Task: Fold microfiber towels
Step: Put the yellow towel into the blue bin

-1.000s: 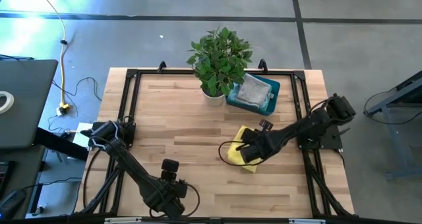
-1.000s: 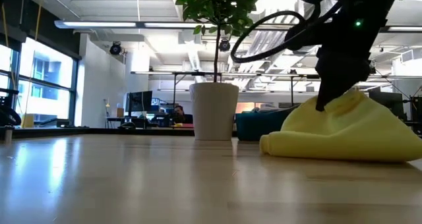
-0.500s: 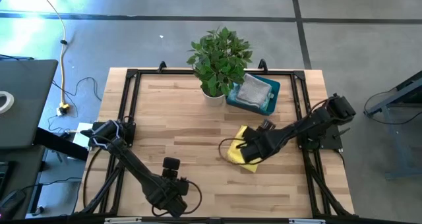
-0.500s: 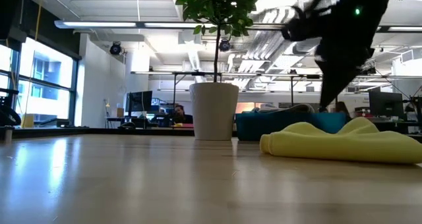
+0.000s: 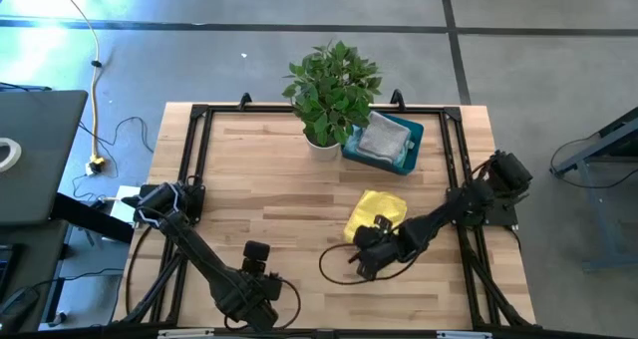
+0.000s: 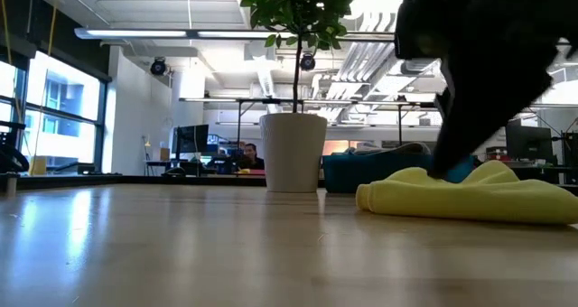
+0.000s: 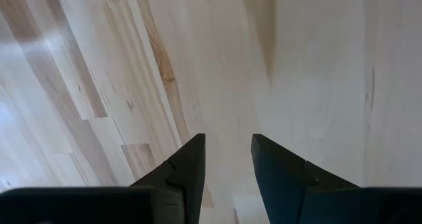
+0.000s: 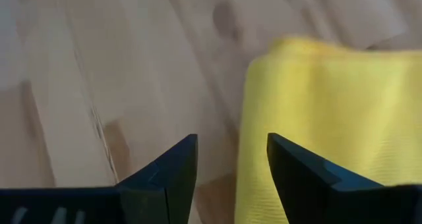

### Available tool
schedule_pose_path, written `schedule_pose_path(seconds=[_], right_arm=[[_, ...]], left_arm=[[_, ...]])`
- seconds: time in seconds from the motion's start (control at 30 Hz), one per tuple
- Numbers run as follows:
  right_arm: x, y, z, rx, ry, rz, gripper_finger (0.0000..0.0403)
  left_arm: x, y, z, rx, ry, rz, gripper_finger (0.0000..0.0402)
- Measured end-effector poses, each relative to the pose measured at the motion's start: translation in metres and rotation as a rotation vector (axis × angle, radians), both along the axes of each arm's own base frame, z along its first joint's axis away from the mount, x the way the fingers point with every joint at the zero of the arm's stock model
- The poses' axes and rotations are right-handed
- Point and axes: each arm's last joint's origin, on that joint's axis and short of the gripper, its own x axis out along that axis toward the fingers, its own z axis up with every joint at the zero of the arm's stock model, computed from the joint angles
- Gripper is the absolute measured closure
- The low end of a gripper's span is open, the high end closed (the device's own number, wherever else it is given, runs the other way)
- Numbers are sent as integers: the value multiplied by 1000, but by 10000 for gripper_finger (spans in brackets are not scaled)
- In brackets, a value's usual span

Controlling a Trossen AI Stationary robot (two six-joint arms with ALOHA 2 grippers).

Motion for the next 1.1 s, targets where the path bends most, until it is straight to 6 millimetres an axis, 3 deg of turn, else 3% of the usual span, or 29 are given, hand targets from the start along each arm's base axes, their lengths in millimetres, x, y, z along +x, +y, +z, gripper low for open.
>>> schedule_pose_path(seconds=[0.13,0.37,0.63,0.93,1.1], right_arm=[[1,3,-14,-43,52,71,228],[-1,0,-16,-172,71,158,228],[-3,1,-20,-176,94,160,228],[-2,4,-39,-201,159,157,230],[-3,3,-42,-240,167,149,268]], left_arm=[[-1,-2,0,0,1,-7,289],[-1,-2,0,-3,3,-5,289],[-1,-1,0,-3,2,-4,289],[0,-1,0,3,-3,-5,289],[0,-1,0,4,-5,-4,289]])
